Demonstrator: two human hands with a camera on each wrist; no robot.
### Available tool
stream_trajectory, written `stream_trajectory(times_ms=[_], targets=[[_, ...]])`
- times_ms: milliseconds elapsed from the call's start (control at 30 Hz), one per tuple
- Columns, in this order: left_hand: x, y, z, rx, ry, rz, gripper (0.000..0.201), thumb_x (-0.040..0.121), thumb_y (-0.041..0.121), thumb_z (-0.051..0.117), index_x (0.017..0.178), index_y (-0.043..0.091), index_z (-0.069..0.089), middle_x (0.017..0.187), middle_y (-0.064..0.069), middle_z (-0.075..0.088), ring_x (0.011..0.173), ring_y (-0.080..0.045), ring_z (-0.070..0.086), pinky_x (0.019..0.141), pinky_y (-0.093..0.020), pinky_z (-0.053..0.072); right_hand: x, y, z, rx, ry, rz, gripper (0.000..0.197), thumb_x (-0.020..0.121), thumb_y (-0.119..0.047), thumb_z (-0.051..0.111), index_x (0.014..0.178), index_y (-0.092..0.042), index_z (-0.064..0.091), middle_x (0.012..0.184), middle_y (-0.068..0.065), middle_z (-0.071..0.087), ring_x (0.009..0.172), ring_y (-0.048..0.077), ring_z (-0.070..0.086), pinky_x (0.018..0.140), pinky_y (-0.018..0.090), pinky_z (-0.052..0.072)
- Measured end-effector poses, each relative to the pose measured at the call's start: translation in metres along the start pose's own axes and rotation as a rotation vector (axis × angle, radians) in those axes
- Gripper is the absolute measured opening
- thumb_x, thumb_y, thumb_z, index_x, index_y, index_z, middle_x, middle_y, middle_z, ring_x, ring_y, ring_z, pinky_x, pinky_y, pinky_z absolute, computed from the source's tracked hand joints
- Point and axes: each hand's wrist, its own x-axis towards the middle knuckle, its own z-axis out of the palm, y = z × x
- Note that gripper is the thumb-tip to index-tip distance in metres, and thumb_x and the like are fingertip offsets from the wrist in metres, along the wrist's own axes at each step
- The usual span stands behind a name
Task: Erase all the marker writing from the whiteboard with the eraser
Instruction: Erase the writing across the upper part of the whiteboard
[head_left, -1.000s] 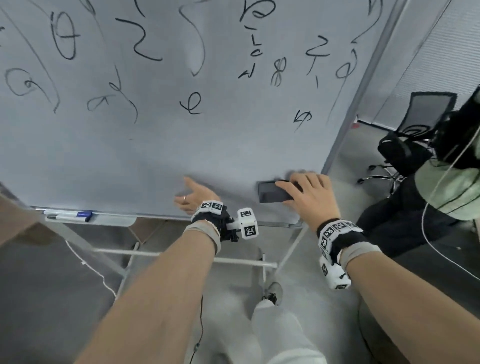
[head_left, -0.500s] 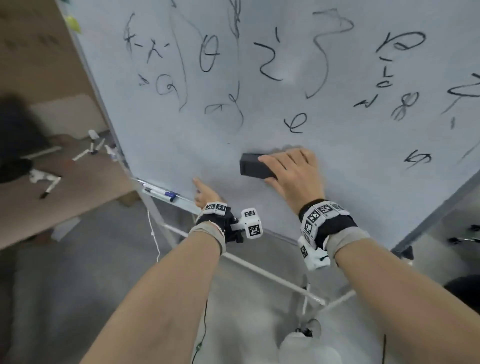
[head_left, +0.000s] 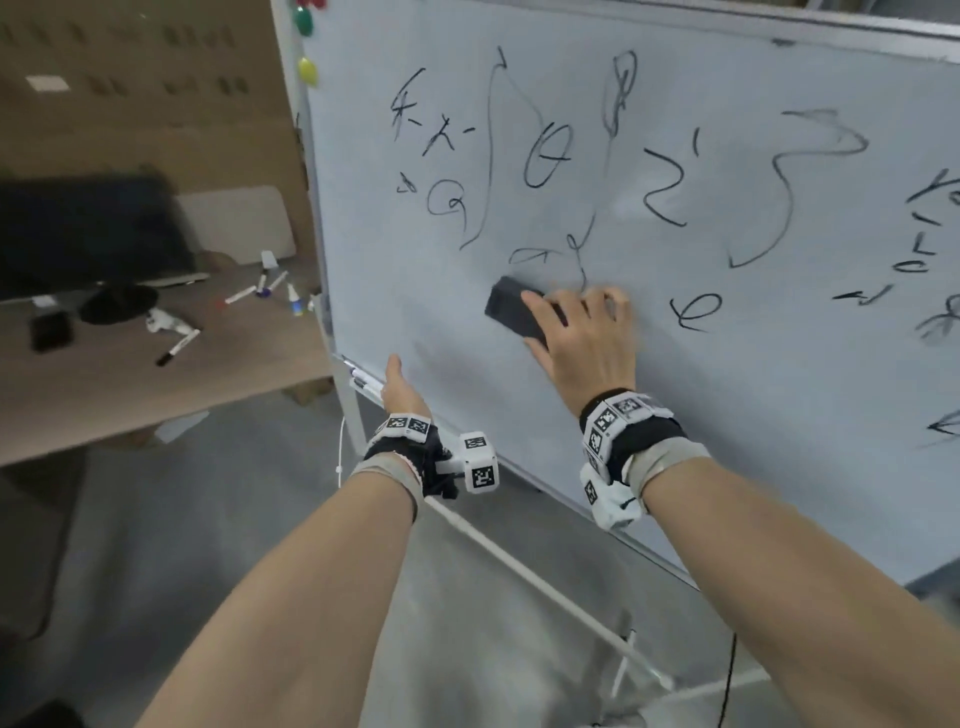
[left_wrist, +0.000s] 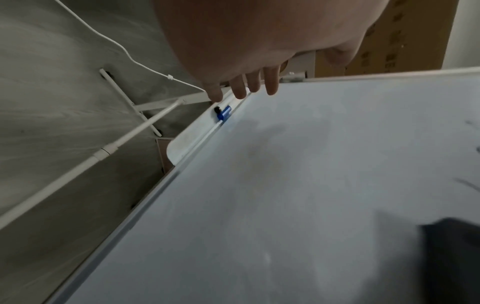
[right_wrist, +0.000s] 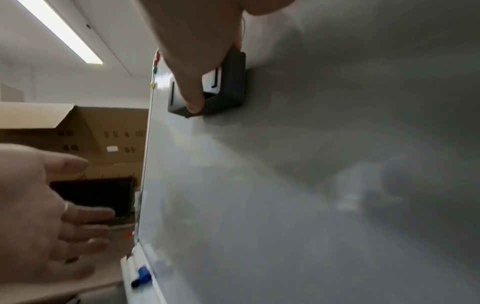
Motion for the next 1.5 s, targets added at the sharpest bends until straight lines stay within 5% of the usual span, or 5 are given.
stream_trajectory(times_ms=[133,467,900,1233,1500], targets=[[-0.054,-0.015,0.049,0.193,0.074,0.058,0.079,0.09,0.053,0.054,0.155,0.017,0.027,0.161,-0.008,0.025,0.146,-0.031,0.028,0.119,-0.045,0.02,0.008,0.037,-0.033,-0.056,0.098,0.111,0.049,0.088,-0.048,0.065,0.133,-0.029,0.058,0.111,-0.002,0.063,0.093,0.03,0.054,0.091,0.043,0.033],[-0.134,-0.088,0.126,0.617,-0.179,0.224,0.079,0.102,0.056,0.028,0.159,0.006,0.006,0.167,-0.008,-0.005,0.154,-0.024,-0.003,0.125,-0.036,0.0,-0.111,0.13,-0.105,-0.215,0.26,0.571,0.053,0.09,-0.062,0.062,0.12,-0.018,0.064,0.098,0.007,0.064,0.086,0.028,0.06,0.089,0.043,0.037],[-0.135,-0.059,0.123,0.424,0.165,0.256,0.078,0.092,0.049,0.057,0.153,0.01,0.027,0.16,-0.008,0.024,0.148,-0.025,0.021,0.12,-0.034,0.011,-0.076,0.103,-0.089,-0.064,0.318,0.553,0.047,0.081,-0.053,0.077,0.117,-0.023,0.07,0.097,0.007,0.06,0.086,0.026,0.058,0.078,0.041,0.044],[-0.115,-0.025,0.094,0.378,0.114,0.151,0.081,0.091,0.05,0.056,0.155,0.013,0.025,0.162,-0.004,0.02,0.148,-0.028,0.023,0.119,-0.042,0.013,-0.039,0.074,-0.065,0.083,0.133,0.412,0.05,0.078,-0.045,0.079,0.122,-0.026,0.064,0.098,0.004,0.057,0.082,0.027,0.056,0.077,0.04,0.036],[-0.166,-0.087,0.151,0.458,0.004,0.201,0.079,0.092,0.047,0.056,0.155,0.01,0.025,0.16,-0.009,0.023,0.148,-0.027,0.022,0.118,-0.037,0.014,-0.114,0.159,-0.118,-0.036,0.231,0.695,0.048,0.083,-0.05,0.071,0.115,-0.015,0.064,0.098,0.01,0.061,0.085,0.032,0.058,0.071,0.042,0.048]])
